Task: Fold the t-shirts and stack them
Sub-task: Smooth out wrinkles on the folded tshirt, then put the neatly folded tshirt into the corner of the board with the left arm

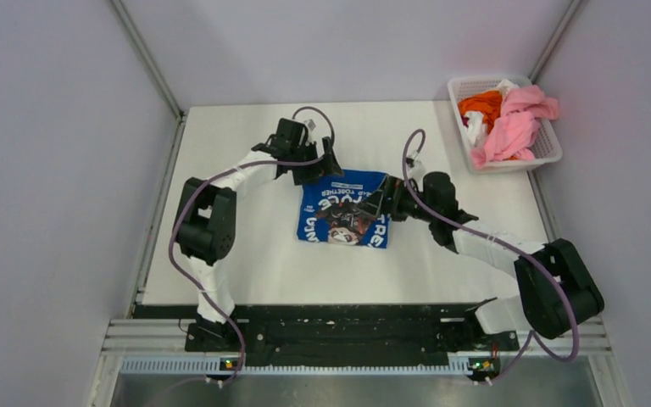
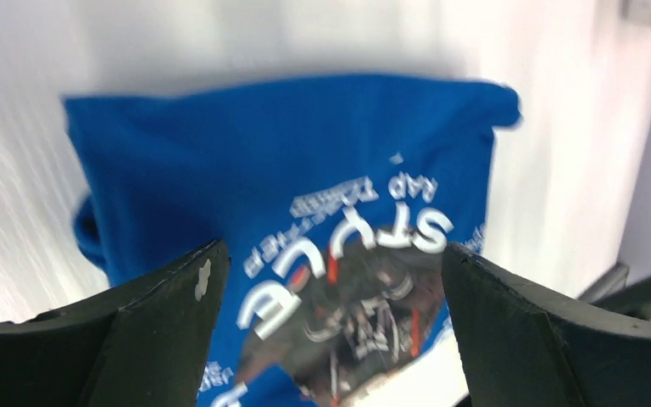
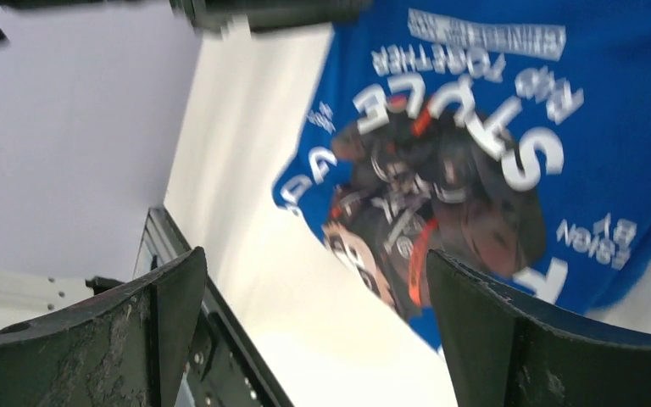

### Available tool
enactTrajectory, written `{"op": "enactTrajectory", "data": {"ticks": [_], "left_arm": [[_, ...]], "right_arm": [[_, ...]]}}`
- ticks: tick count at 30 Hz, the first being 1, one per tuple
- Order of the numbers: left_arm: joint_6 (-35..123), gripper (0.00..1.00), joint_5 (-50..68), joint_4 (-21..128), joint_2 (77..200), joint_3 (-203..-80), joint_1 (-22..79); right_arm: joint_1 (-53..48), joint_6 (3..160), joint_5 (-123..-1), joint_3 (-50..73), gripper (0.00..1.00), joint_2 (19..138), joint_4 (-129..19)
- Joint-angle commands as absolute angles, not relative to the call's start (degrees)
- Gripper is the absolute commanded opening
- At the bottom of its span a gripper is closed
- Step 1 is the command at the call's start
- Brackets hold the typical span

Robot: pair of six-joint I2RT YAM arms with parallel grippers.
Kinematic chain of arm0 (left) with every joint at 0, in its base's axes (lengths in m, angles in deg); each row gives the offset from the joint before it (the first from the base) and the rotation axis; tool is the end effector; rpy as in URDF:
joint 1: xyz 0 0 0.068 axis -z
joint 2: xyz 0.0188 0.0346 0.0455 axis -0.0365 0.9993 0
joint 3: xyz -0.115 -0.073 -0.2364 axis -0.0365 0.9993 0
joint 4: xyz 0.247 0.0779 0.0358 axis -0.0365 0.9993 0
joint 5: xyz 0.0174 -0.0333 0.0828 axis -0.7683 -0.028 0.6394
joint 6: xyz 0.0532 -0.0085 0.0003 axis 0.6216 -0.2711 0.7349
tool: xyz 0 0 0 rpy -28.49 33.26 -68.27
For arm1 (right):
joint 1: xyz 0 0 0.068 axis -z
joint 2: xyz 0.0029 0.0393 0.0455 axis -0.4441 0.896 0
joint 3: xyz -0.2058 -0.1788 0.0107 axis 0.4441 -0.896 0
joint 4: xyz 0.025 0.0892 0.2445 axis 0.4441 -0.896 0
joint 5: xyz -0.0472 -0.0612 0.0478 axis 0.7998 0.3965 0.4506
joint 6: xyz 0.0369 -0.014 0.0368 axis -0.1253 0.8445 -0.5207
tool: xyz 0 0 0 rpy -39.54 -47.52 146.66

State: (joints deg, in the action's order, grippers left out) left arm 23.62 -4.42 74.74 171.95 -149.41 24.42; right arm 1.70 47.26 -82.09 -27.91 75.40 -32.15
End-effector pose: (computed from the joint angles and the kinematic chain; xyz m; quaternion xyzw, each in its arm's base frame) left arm 0.3843 -0.1719 0.2231 -0.0078 0.9167 -0.3184 0.2413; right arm 0.2543 0.1351 0.2210 -0.0256 0.8007 0.4711 0.3693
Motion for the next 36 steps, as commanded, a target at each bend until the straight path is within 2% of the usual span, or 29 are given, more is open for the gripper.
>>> {"op": "enactTrajectory", "data": {"ticks": [1, 5, 12, 17, 22, 26, 36], "left_arm": [[24.07, 0.99, -2.97, 72.99, 179.05, -154.66, 22.94], [24.86, 0.98, -2.27, 73.83, 183.6, -157.32, 22.63], [26.44, 0.99, -3.53, 74.35, 184.14, -158.08, 22.52], [28.0, 0.99, -2.75, 76.09, 177.17, -156.97, 22.63], [27.74, 0.99, 1.19, 73.91, 165.95, -147.16, 22.64], [27.61, 0.99, 6.73, 75.48, 163.53, -141.97, 22.63], [25.08, 0.73, 6.82, 78.45, 171.56, -143.88, 22.62]], "right_arm": [[0.25, 45.33, -80.85, -31.89, 0.99, 74.89, -32.09], [0.18, 45.07, -73.94, -35.54, 0.99, 78.37, -30.72], [0.19, 46.7, -70.46, -35.23, 0.99, 83.0, -31.98], [0.18, 50.34, -66.23, -32.96, 0.99, 75.25, -39.94], [0.18, 51.88, -60.0, -32.55, 0.99, 63.75, -46.26], [0.18, 51.15, -50.84, -34.38, 0.99, 54.98, -51.95], [0.17, 51.13, -43.2, -35.49, 0.99, 40.87, -61.46]]}}
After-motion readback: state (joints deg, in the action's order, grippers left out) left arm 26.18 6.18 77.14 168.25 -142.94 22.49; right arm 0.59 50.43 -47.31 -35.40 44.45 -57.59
